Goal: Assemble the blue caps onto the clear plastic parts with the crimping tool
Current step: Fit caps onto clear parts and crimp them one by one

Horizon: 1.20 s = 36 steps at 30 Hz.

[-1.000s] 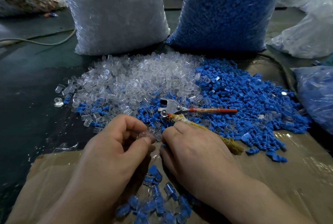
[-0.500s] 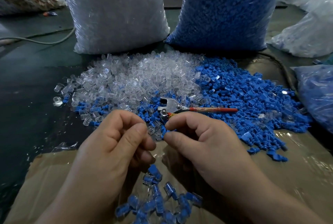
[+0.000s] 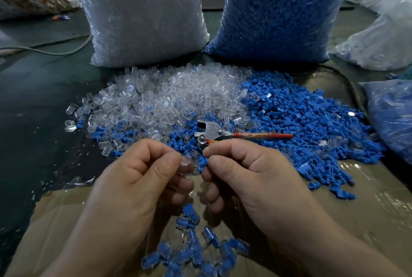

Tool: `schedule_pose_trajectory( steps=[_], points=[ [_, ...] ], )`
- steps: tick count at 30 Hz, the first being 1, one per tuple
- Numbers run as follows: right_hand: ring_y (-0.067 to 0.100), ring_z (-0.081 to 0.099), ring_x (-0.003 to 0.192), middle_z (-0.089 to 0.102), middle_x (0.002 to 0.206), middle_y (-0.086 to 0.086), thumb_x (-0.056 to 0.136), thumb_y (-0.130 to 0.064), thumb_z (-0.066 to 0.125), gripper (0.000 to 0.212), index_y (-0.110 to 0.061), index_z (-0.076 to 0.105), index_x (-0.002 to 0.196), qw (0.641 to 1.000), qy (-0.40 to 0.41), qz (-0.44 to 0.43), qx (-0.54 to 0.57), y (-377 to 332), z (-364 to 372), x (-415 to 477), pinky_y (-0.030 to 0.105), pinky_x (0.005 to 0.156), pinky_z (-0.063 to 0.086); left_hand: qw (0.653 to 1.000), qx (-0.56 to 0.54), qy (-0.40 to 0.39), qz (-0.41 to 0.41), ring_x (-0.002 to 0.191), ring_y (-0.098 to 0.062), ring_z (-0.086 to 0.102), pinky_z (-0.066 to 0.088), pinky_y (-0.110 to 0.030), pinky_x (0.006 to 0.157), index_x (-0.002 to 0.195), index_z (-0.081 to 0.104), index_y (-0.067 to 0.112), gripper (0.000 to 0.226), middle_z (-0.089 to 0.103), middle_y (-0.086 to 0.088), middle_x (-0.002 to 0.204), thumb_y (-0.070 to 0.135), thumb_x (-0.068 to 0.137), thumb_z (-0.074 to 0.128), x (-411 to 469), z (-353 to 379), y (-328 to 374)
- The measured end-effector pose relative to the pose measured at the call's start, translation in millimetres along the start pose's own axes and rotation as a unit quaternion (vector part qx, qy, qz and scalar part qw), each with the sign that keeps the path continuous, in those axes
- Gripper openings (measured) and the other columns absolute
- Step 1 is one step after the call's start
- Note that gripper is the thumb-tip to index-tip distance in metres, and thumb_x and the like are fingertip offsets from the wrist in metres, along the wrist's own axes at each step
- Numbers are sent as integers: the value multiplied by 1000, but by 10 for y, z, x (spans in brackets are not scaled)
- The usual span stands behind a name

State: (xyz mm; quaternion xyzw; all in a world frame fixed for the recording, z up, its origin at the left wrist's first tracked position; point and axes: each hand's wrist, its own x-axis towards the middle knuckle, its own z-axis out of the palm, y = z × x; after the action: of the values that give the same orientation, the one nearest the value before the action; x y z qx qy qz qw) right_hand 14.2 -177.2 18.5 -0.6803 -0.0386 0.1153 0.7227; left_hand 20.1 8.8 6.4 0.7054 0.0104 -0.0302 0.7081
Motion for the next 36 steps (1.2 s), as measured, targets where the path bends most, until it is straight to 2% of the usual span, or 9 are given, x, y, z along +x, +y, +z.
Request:
schedule_pose_trajectory(
  steps=[4,9,12,16,25,27,31,34,36],
  points=[
    [25,68,64,71,77,7,85,-33,63,12,-29,71,93,1000,-6,-10,1,-26,-2,-34,36,61,56,999,27,22,-11,47,-23,58,49,-36,49,81,70,23,42,65,-10,61,60,62,72,2,-29,5],
    [20,69,67,71,77,3,87,-30,66,7,-32,68,94,993,37,-71,-85,-57,36,-81,38,62,60,999,-10,4,-42,47,-22,57,46,-29,43,78,71,22,37,65,-12,61,51,55,74,-3,30,49],
    [6,65,79,67,87,-14,88,-35,60,12,-34,63,99,929,80,-194,-304,-49,56,-91,26,69,53,999,4,-13,-48,47,-22,60,45,-24,41,77,70,24,40,69,-14,64,52,49,72,-28,62,76],
    [3,60,81,64,86,-14,93,-31,57,12,-25,66,98,881,97,-270,-375,-30,78,-82,24,68,47,999,19,-4,-38,49,-21,65,49,-22,43,72,71,25,32,71,-16,64,47,49,68,-51,117,122],
    [12,61,82,63,90,-9,97,-34,48,21,-22,65,102,858,75,-281,-423,-54,66,-86,37,67,51,995,86,-15,38,57,-22,70,54,-31,51,84,72,34,31,72,-7,67,45,61,90,-56,70,24],
    [17,61,82,63,91,-5,98,-35,47,26,-19,66,105,840,56,-283,-460,-69,69,-100,41,65,51,993,110,-12,50,55,-20,67,53,-35,52,88,72,35,32,71,-3,66,48,58,75,-50,44,-5],
    [18,58,84,61,93,-4,91,-33,61,18,-22,66,105,795,47,-287,-533,-89,72,-117,39,59,51,994,99,-45,27,53,-20,63,52,-28,50,87,73,30,25,69,-7,64,40,63,74,-54,37,6],
    [19,59,84,61,94,-3,88,-30,66,20,-21,67,105,792,46,-300,-530,-77,63,-129,39,58,52,997,2,-70,-44,50,-21,60,49,-27,44,77,74,23,12,64,-13,59,23,67,80,-37,64,49],
    [18,60,84,63,94,-3,90,-29,63,18,-19,68,104,800,54,-294,-520,-74,54,-128,39,60,52,997,10,-74,-20,51,-19,61,49,-26,45,78,74,25,26,66,-11,62,30,60,92,-41,75,49]
  ],
)
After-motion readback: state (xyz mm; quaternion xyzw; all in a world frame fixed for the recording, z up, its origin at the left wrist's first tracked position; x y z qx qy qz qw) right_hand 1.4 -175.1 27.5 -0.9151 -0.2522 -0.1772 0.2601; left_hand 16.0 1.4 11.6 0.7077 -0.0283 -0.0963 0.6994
